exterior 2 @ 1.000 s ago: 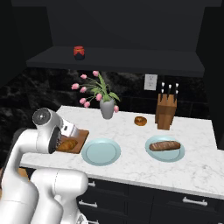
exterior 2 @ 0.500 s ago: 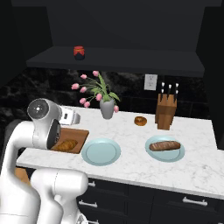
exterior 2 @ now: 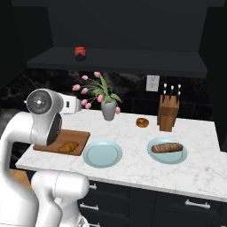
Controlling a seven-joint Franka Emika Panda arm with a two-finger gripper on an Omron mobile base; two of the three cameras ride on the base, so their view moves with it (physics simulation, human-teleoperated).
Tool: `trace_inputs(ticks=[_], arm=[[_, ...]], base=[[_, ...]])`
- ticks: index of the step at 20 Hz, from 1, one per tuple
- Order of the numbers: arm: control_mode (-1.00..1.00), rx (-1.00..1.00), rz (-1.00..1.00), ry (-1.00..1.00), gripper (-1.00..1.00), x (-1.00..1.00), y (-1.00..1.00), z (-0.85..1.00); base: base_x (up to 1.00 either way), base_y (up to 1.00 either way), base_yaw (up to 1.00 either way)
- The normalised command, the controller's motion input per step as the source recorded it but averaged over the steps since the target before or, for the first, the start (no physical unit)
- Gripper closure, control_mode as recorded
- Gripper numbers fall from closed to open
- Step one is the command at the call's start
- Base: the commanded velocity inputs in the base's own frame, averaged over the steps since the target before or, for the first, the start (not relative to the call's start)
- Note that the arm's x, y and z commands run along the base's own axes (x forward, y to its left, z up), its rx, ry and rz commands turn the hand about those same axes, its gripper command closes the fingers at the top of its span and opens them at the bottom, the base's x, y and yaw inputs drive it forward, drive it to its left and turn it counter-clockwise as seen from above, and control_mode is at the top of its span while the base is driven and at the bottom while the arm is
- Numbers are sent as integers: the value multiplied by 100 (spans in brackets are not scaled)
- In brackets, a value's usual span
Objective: From the different types of pastries on the counter, select a croissant and place it on the cutting board. Then retrieve a jar of jam from the cabinet and place it alongside the croissant on the cutting board.
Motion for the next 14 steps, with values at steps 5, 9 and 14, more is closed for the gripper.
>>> trace_inputs(ticks=[5,9,14], arm=[[-100,-5,7,-20,-100,-33,-2,57],[-100,-1,1,-6,-100,-9,-5,60],[-100,0,0,0,-100,-3,-3,63]], base=[[0,0,0],[0,0,0],[0,0,0]])
